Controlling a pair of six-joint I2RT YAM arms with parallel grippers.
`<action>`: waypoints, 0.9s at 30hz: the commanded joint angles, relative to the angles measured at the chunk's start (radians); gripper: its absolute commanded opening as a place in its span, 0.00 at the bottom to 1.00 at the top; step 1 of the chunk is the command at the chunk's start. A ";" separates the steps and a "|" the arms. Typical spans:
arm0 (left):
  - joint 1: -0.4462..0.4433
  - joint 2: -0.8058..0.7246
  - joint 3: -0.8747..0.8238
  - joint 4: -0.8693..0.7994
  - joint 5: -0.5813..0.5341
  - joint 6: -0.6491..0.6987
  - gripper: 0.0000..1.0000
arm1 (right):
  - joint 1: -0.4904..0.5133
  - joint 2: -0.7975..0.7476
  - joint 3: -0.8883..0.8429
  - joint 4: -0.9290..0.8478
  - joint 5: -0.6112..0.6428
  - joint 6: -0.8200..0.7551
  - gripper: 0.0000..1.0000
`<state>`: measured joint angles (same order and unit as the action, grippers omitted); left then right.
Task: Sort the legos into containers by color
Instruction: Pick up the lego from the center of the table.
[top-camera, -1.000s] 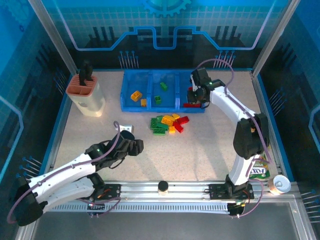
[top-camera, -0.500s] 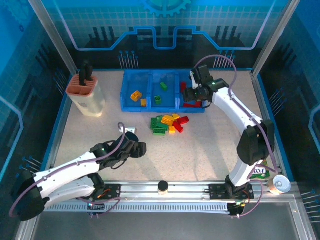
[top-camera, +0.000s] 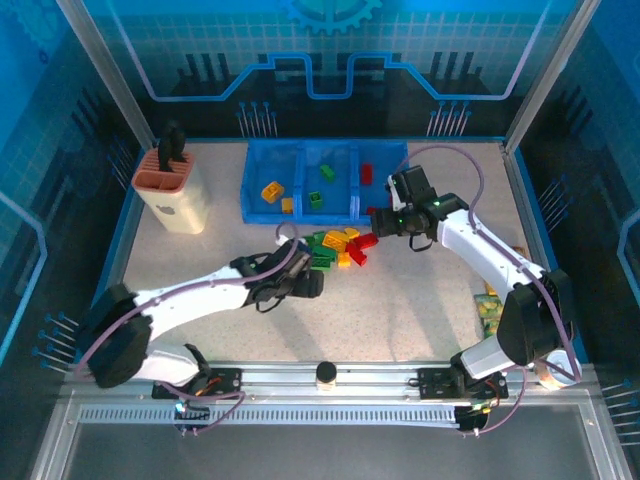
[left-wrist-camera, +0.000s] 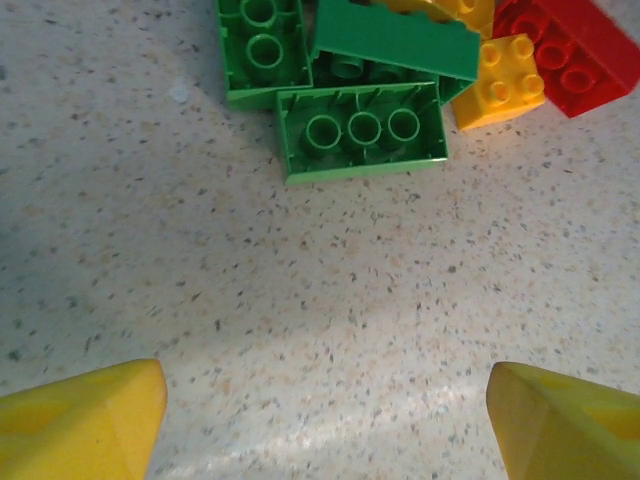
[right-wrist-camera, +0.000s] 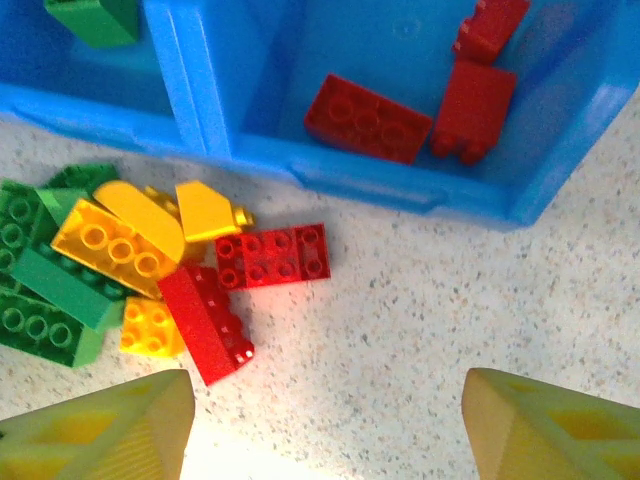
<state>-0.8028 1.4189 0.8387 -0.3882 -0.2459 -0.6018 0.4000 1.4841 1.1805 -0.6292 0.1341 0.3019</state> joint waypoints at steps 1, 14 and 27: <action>0.011 0.112 0.102 -0.042 0.024 0.044 0.85 | -0.002 -0.049 -0.045 0.040 -0.019 0.023 0.74; 0.033 0.445 0.359 -0.175 -0.041 0.064 0.85 | -0.066 -0.143 -0.151 0.069 -0.061 0.039 0.75; 0.056 0.537 0.455 -0.192 -0.039 0.096 0.83 | -0.095 -0.161 -0.200 0.091 -0.082 0.048 0.74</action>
<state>-0.7547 1.9251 1.2545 -0.5461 -0.2729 -0.5350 0.3191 1.3464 0.9916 -0.5556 0.0692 0.3359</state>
